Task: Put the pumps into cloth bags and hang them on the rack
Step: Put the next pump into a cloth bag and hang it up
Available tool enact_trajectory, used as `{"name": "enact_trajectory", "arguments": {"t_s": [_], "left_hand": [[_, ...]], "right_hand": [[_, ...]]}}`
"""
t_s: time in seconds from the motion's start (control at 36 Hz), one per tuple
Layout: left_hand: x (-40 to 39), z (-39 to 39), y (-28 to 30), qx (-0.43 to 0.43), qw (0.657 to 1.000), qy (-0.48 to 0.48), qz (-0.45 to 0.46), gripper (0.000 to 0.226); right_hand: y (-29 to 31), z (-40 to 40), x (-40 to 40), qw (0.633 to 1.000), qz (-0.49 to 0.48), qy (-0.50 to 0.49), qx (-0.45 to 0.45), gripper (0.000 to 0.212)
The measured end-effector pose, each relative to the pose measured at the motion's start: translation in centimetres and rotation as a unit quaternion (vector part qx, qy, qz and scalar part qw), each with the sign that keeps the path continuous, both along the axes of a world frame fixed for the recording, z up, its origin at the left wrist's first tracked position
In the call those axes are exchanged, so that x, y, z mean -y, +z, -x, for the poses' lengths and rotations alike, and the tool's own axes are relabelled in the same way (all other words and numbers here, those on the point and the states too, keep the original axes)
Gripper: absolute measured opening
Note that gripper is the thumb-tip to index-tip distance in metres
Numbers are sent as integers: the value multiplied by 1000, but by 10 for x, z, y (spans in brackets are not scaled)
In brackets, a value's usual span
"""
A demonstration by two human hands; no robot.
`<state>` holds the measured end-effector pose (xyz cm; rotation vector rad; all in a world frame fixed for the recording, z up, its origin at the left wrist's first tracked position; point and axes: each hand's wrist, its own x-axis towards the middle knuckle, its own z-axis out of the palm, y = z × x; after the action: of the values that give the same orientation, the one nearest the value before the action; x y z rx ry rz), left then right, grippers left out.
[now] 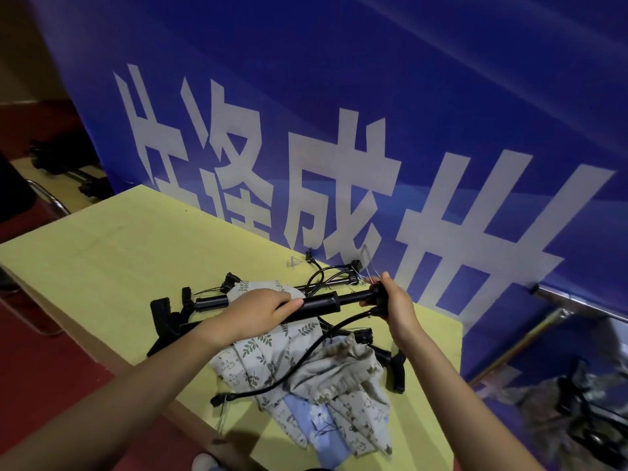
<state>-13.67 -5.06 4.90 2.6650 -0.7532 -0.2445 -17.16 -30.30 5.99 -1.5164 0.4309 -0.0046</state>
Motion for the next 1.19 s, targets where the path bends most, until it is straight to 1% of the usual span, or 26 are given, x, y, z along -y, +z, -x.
{"name": "enact_trajectory", "arguments": {"t_s": [0.11,0.28,0.53,0.67,0.78,0.83,0.92,1.0,1.08,1.14,1.19], "left_hand": [[6,4,3,-9,1000,-2,23,46],[14,6,8,-14,999,-1,38,45],[23,4,11,-1,1000,-17,17,52],[25,1,14,8,999,-32,-8,48],[26,-3,13,18,999,-38,-10,39],[25,-8,8,20,999,-24,24,31],[25,-16,-1,13,994,17,105,14],[24,-11,-7,41,978,70,192,20],[21,9,-8,68,952,102,279,17],[18,26,-17,71,947,103,295,14],[13,41,-31,62,954,97,277,15]], "right_hand": [[4,4,-8,999,16,10,27,39],[0,8,-18,998,-8,28,49,37],[-4,18,-30,998,5,52,30,42],[-7,23,-28,995,-41,83,35,34],[-9,24,-34,998,-37,26,46,20],[-14,24,-38,997,-49,6,51,17],[-28,24,-48,997,-70,-21,34,19],[-40,24,-56,993,-101,-56,10,22],[-46,25,-57,983,-165,-82,-22,27],[-47,26,-57,976,-199,-87,-32,35],[-47,25,-57,969,-225,-92,-35,37]]}}
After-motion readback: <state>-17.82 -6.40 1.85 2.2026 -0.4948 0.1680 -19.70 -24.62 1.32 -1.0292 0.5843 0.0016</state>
